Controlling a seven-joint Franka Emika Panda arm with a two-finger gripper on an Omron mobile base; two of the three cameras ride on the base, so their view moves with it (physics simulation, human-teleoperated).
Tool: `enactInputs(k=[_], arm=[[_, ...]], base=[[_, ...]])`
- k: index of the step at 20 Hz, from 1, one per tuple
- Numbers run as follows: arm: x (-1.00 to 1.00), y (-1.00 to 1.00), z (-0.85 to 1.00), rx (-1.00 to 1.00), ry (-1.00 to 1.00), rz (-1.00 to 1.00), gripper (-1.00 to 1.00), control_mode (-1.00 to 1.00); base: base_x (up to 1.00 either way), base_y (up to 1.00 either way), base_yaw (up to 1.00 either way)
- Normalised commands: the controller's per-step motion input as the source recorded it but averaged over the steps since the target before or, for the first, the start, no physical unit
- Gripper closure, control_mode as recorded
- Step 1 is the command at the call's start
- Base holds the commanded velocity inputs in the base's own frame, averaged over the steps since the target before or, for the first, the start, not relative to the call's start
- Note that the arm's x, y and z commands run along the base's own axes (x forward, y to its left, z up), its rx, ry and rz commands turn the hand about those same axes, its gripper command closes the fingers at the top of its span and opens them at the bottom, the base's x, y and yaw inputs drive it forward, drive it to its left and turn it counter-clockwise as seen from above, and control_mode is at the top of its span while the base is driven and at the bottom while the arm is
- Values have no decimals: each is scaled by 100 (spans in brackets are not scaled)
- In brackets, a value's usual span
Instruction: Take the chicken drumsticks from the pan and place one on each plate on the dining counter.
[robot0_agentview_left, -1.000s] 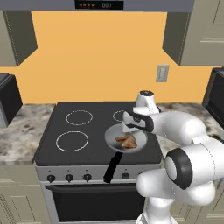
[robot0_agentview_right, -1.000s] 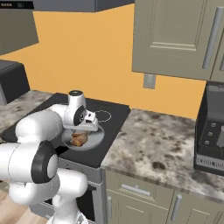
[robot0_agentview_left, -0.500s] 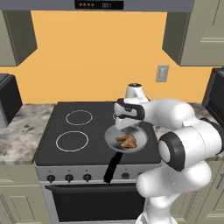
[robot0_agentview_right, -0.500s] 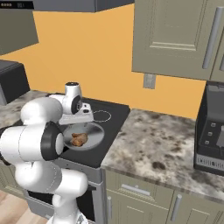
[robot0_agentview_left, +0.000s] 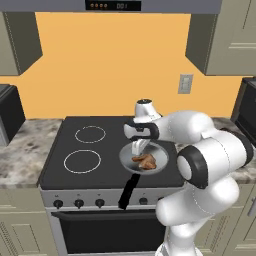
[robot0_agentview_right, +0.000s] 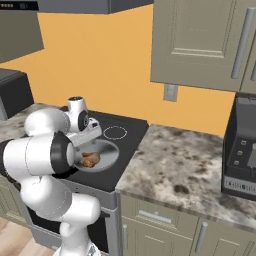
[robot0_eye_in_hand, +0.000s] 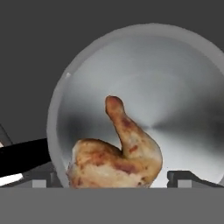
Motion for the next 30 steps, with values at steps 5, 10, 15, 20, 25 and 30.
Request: enactInputs(k=[5,10,15,20,25,30], arm=[[9,21,-28,0,0,15,-100,-100],[6,18,-22,0,4,0,-100,-100],[15,8,-24,0,2,0,-100,-100],[28,0,-19,0,0,0,-100,-100],[38,6,-20,0,0,-1,-100,-100],[9,5,-16,0,0,-3,-100,-100]], base=[[0,0,0],[0,0,0],[0,0,0],[0,0,0],[0,0,0],[0,0,0]])
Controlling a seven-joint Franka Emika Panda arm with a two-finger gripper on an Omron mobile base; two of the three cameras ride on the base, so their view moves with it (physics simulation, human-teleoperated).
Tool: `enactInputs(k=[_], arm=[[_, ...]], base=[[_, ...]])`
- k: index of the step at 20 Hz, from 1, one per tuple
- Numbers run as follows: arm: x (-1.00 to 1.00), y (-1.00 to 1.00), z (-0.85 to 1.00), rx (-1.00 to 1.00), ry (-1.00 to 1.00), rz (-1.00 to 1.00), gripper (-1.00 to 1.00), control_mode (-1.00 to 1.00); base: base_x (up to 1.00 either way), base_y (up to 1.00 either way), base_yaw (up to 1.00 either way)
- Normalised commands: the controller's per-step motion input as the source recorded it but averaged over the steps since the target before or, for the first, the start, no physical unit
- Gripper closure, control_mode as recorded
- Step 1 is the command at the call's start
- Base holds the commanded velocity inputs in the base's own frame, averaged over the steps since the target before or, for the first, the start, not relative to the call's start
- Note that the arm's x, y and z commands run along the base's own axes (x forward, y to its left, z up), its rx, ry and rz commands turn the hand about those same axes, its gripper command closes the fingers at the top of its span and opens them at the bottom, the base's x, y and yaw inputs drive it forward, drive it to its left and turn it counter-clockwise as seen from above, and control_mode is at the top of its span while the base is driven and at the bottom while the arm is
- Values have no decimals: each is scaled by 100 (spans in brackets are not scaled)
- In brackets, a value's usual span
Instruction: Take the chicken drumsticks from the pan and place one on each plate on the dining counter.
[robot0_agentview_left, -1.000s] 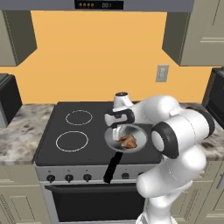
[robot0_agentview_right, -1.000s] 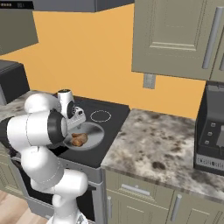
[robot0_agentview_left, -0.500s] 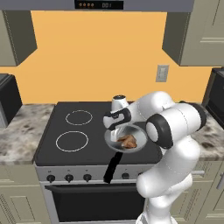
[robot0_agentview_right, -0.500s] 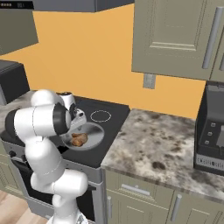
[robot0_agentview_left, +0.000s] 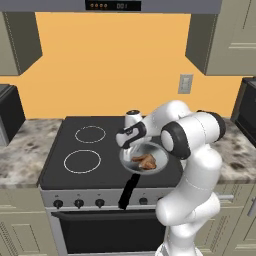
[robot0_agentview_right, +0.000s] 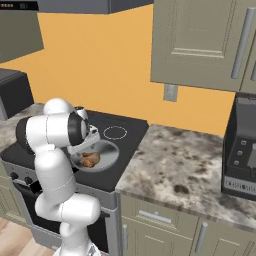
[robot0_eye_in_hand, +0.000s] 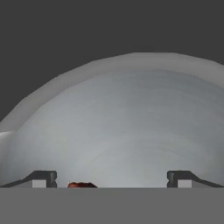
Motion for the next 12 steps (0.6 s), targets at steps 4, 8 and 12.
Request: enactInputs(k=[4,8,12], arm=[[-24,0,-6,0,-9,-3,-100,-100],[-17,-1,-10,0,-11,-2,-100,-100],[-4,-3,-23,0,-1,0,-100,-100]], base=[[0,0,0],[0,0,0],[0,0,0]])
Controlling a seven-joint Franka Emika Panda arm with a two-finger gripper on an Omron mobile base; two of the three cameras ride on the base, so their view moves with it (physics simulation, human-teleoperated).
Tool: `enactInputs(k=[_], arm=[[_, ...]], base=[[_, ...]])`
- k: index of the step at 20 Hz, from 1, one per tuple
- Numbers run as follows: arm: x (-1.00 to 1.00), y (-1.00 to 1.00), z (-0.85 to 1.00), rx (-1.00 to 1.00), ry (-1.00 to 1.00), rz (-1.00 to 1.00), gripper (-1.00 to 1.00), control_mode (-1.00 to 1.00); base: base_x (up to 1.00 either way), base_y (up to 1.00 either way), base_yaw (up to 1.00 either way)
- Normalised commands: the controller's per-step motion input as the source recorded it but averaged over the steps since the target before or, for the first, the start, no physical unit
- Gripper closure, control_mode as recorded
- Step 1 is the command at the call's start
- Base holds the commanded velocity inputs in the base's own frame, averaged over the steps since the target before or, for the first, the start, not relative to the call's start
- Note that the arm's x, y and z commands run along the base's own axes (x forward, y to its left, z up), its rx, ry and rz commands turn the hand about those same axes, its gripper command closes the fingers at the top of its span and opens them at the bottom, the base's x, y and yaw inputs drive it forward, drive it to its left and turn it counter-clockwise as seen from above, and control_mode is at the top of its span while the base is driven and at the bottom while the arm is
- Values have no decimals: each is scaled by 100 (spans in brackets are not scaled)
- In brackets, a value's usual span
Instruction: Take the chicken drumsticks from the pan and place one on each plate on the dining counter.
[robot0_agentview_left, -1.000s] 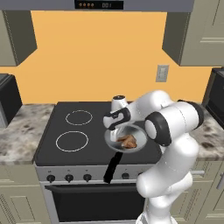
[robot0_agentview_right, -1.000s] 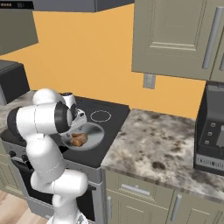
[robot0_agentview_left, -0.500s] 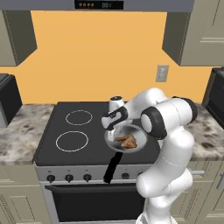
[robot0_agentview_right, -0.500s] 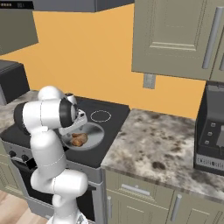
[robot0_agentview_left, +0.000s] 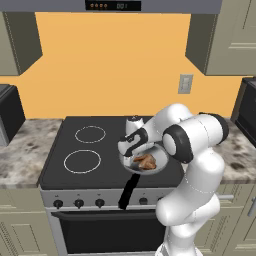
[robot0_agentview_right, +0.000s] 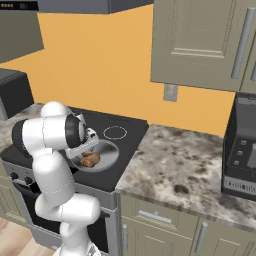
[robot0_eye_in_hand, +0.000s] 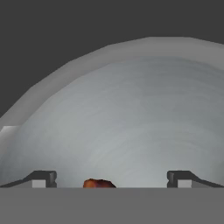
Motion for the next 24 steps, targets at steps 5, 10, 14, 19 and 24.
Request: enactInputs(k=[5,10,14,19,24], arm=[[7,-5,-9,0,-1,0,-100,-100],[-11,-13,1,0,-1,0,-100,-100],[-5,-10,-2,0,0,0,-100,-100],[4,0,-12,0,0,0,100,-100],[0,0,0,-2,0,14,100,-100]], base=[[0,0,0],[0,0,0],[0,0,0],[0,0,0],[0,0,0]])
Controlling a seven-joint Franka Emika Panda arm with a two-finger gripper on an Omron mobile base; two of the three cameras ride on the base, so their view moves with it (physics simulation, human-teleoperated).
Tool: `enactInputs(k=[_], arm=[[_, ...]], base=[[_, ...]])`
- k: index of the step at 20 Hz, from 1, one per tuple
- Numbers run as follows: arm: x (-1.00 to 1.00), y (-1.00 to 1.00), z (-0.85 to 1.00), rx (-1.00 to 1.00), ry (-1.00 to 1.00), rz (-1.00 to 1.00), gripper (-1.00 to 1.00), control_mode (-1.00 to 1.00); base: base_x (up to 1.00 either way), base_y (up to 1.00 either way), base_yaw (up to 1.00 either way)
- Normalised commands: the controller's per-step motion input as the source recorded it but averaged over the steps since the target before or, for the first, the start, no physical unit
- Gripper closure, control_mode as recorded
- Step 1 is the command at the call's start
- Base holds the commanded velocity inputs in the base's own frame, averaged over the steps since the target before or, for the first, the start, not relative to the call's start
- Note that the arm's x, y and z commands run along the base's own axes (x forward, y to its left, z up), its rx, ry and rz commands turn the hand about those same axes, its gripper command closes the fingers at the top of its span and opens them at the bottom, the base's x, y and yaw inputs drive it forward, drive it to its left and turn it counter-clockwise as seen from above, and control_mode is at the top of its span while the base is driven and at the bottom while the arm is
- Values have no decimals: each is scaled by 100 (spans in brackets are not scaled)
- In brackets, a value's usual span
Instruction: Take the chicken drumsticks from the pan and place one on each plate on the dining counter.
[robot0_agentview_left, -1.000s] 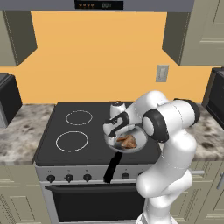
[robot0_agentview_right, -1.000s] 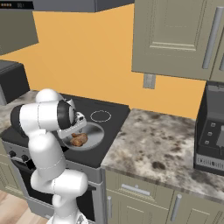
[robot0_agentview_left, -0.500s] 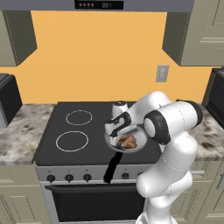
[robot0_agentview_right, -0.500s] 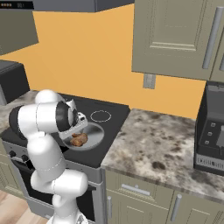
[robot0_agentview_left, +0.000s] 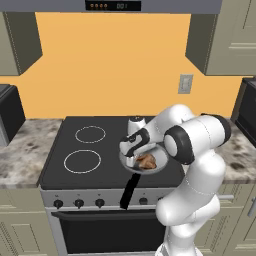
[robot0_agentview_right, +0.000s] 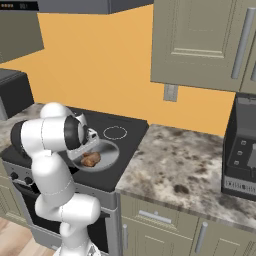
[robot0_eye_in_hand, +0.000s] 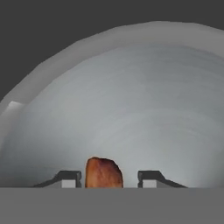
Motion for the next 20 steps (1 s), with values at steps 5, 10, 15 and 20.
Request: enactInputs(k=[5,10,15,20], arm=[[-2,-1,24,-3,1,23,100,-100],[-25,0,71,-2,5,24,100,-100],[-58,2,45,0,1,29,100,-100],[-10,1,11,-3,6,1,100,-100]], base=[[0,0,0],[0,0,0],[0,0,0],[0,0,0]])
